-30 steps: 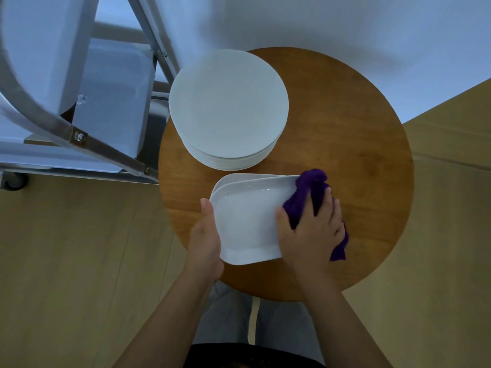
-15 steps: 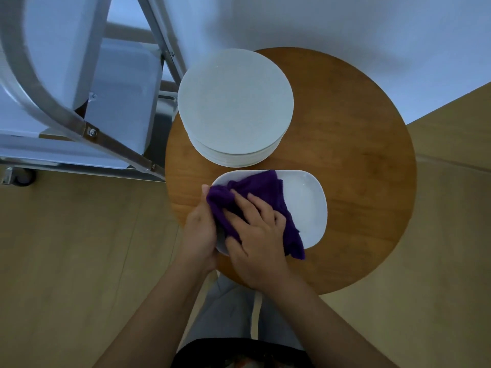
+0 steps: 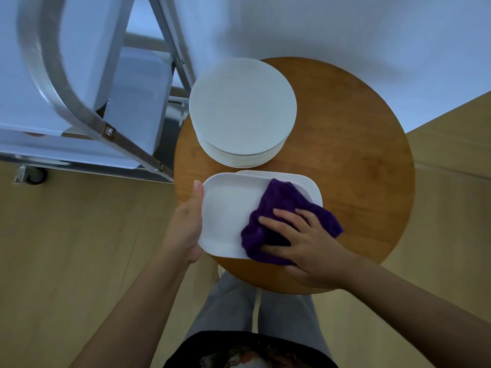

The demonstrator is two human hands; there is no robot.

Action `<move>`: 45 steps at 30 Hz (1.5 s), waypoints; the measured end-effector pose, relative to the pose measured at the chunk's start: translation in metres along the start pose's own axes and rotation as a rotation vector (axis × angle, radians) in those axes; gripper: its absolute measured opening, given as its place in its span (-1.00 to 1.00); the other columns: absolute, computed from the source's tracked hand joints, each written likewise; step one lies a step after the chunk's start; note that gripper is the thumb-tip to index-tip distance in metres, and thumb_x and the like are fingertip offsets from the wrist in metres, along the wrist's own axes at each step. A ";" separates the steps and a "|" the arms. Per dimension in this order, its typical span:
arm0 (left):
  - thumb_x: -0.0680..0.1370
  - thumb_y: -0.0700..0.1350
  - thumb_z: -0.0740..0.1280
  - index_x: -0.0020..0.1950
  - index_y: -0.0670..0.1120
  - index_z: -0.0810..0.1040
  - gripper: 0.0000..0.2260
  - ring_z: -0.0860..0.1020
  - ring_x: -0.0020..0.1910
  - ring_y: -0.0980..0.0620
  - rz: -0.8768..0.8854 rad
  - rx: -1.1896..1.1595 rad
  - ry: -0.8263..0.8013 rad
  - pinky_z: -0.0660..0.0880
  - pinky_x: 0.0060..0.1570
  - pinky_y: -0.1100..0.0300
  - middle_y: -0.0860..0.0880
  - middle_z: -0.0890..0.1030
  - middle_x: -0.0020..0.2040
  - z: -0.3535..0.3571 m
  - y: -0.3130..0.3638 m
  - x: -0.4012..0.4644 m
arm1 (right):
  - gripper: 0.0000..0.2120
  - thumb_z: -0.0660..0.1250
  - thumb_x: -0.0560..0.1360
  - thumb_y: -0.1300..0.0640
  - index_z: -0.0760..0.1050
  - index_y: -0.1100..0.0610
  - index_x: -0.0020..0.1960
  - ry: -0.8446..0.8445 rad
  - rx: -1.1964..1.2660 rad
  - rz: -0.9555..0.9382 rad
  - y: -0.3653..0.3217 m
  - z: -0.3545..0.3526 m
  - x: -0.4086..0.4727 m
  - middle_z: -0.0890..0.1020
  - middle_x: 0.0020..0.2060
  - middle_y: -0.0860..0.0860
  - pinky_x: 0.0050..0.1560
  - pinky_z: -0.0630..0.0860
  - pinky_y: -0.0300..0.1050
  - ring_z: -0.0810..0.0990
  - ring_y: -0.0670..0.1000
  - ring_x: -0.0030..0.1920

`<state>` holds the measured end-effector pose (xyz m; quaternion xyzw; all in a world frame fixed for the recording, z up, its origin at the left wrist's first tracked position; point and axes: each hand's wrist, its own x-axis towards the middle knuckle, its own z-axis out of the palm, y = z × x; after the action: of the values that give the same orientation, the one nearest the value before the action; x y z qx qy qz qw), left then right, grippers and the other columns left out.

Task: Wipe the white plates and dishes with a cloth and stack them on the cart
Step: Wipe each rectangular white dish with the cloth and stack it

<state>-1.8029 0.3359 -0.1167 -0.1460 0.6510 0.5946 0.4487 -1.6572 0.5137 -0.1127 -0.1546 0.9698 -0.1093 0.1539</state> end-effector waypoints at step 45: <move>0.52 0.27 0.17 -0.07 -0.03 0.53 -0.62 0.66 -0.29 0.06 0.063 0.118 0.238 0.53 -0.48 0.25 0.04 0.68 -0.28 -0.005 0.030 0.000 | -0.46 0.57 0.24 -0.06 0.60 0.13 0.15 0.341 0.132 0.104 -0.008 0.033 0.002 0.54 0.22 0.23 0.21 0.41 0.30 0.46 0.29 0.27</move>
<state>-1.8266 0.3387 -0.0983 -0.1685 0.7378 0.5473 0.3573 -1.6456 0.5002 -0.1421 -0.0730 0.9792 -0.1892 0.0028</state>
